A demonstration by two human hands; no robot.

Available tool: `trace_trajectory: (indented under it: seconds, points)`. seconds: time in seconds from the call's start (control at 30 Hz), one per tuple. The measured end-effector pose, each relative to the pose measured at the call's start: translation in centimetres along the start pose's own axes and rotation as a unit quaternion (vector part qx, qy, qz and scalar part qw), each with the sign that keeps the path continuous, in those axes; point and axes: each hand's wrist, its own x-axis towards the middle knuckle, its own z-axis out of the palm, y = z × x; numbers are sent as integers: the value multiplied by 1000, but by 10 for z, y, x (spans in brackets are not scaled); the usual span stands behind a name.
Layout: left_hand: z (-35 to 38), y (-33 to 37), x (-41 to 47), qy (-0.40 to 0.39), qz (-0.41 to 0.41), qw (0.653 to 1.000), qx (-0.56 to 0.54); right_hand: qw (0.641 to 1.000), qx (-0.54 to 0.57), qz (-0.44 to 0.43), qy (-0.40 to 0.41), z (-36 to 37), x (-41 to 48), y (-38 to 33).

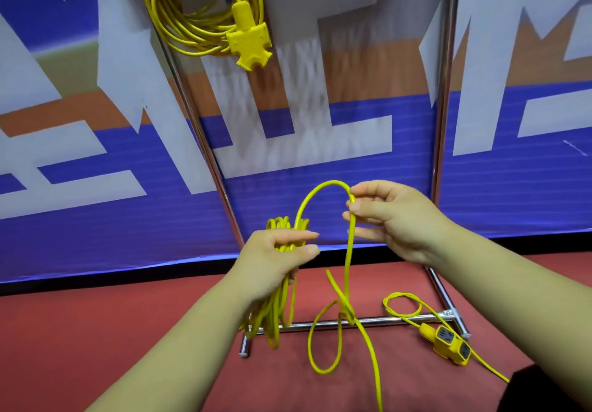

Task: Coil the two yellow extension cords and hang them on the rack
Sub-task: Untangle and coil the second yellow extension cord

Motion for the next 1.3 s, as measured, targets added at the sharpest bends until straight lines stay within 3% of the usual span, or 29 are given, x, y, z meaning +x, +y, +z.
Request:
trace_trajectory:
  seconds: [0.3,0.43,0.57,0.67,0.77,0.9,1.1,1.3]
  points:
    - [45,-1,7,-74,-29,997,18,999,33,-11,12,7,1,2]
    - [45,2,13,-61,-28,998,3,999,10,-48,16,-2,-3,-4]
    - [31,8,17,-12,-27,996,-80,976,-173,-127,37,-23,-5,0]
    - [21,15,15,7,-6,992,-125,952,-289,-95,-45,-32,-8,19]
    - [16,24,12,20,12,986,-163,898,-415,-79,-123,-28,-13,43]
    - [13,32,9,41,26,977,-208,875,-452,-116,-130,-12,-14,57]
    - [-6,30,5,71,15,963,-260,912,-369,-135,-114,-2,-11,49]
    - [-33,-13,13,157,-43,958,-235,968,-215,-96,85,-9,2,35]
